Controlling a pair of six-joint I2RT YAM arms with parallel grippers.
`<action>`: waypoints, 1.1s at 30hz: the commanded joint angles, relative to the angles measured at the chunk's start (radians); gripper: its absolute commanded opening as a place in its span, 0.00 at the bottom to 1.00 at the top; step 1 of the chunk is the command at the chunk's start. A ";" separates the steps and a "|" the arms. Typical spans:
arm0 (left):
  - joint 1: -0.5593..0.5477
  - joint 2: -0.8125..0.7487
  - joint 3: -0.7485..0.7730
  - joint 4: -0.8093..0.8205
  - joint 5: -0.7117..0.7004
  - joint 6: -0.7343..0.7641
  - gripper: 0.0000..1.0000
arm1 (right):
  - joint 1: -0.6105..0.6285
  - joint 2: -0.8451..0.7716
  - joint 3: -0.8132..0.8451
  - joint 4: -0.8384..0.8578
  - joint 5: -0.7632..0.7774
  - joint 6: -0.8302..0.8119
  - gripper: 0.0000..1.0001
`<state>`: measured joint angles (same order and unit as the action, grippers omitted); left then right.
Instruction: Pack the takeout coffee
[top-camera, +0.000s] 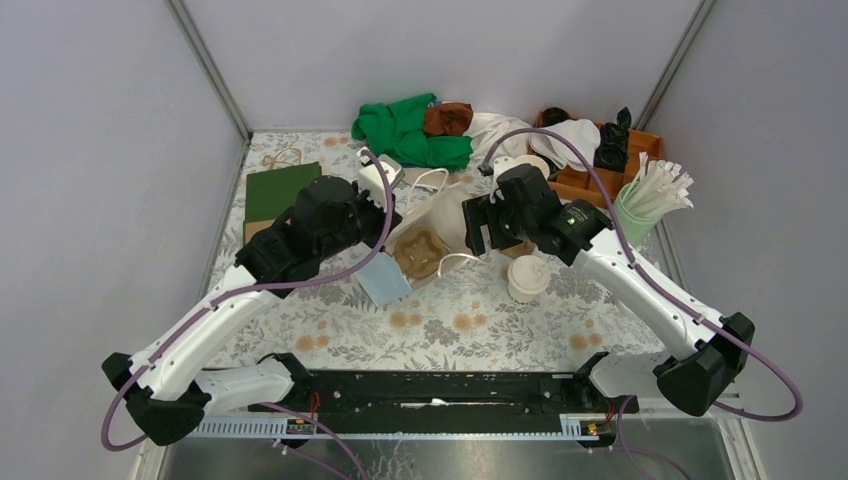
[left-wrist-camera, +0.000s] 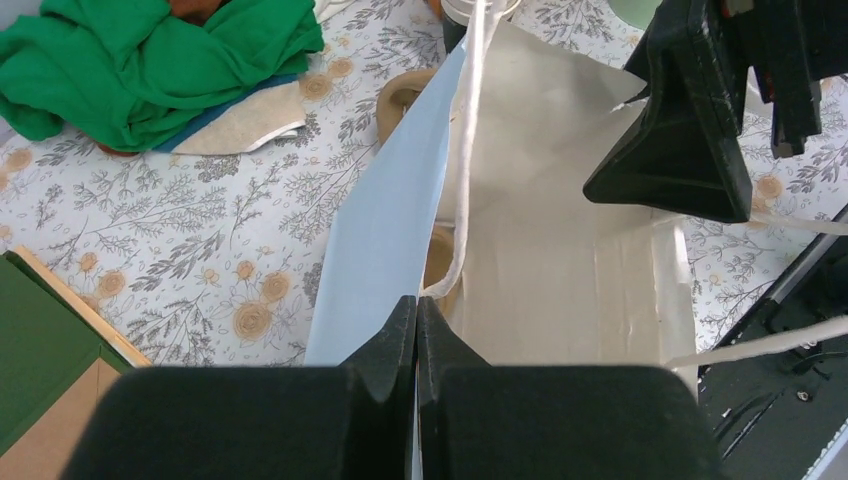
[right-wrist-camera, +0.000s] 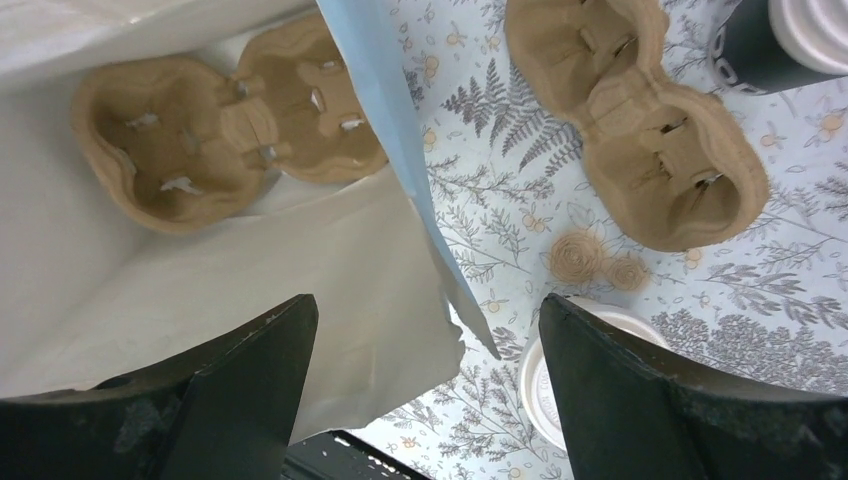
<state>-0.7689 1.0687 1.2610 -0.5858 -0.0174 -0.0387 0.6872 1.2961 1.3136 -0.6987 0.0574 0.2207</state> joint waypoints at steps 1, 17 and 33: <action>-0.020 -0.015 -0.005 0.054 -0.024 0.010 0.00 | 0.008 -0.001 -0.044 0.007 -0.056 0.010 0.89; -0.117 -0.141 -0.209 0.021 -0.020 -0.145 0.00 | 0.074 -0.087 -0.213 0.004 -0.062 0.029 0.89; -0.118 -0.100 -0.106 -0.061 -0.084 -0.137 0.00 | 0.081 -0.235 0.009 -0.142 0.158 0.079 0.90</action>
<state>-0.8848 0.9939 1.1069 -0.6319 -0.0532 -0.1696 0.7605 1.1278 1.2831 -0.7555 0.0681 0.2626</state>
